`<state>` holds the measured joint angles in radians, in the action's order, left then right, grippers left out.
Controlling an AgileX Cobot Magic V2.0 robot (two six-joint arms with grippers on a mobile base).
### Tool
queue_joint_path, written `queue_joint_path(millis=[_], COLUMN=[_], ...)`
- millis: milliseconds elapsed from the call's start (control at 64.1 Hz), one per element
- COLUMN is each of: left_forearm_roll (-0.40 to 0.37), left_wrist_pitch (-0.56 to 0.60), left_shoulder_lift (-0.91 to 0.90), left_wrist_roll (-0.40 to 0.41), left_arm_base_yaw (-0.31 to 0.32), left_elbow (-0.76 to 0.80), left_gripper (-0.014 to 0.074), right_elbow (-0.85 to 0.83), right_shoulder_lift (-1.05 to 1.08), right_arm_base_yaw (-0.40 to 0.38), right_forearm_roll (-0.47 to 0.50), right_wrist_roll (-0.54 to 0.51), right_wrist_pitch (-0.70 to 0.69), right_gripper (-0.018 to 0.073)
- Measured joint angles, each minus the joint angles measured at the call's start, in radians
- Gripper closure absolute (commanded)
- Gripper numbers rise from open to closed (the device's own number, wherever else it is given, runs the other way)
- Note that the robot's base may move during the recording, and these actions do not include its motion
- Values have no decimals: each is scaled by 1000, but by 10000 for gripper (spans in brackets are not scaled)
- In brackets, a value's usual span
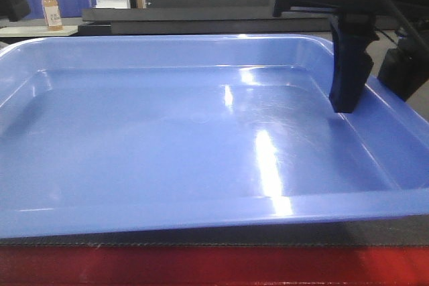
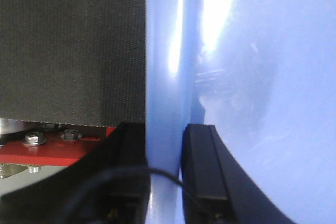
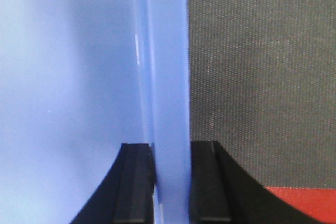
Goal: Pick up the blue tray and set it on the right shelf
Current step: 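Hold the tray with both grippers while driving to the shelf rack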
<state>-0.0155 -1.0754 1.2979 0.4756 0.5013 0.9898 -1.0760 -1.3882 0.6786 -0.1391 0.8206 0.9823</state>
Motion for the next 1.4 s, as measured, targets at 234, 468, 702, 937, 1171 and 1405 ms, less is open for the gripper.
queue_joint_path(millis=[234,468,702,937,1171,1405], left_forearm_roll=[0,0,0,-7,-7,-8], left_wrist_pitch=[0,-2,-4,-6,-7,-7], left_shoulder_lift=[0,0,0,0,0,0], left_wrist_roll=[0,0,0,0,0,0], left_arm_base_yaw=[0,0,0,0,0,0], left_elbow=[0,0,0,0,0,0], left_gripper=[554,554,554,554,554,554], right_elbow=[0,0,0,0,0,0], right_shoulder_lift=[0,0,0,0,0,0], right_arm_base_yaw=[0,0,0,0,0,0], right_forearm_roll=[0,0,0,0,0,-1], right_wrist_roll=[0,0,0,0,0,0], right_wrist_pitch=[-1,-2,-2,-2,-2,-2], right_gripper=[330,330,330,330,330,330])
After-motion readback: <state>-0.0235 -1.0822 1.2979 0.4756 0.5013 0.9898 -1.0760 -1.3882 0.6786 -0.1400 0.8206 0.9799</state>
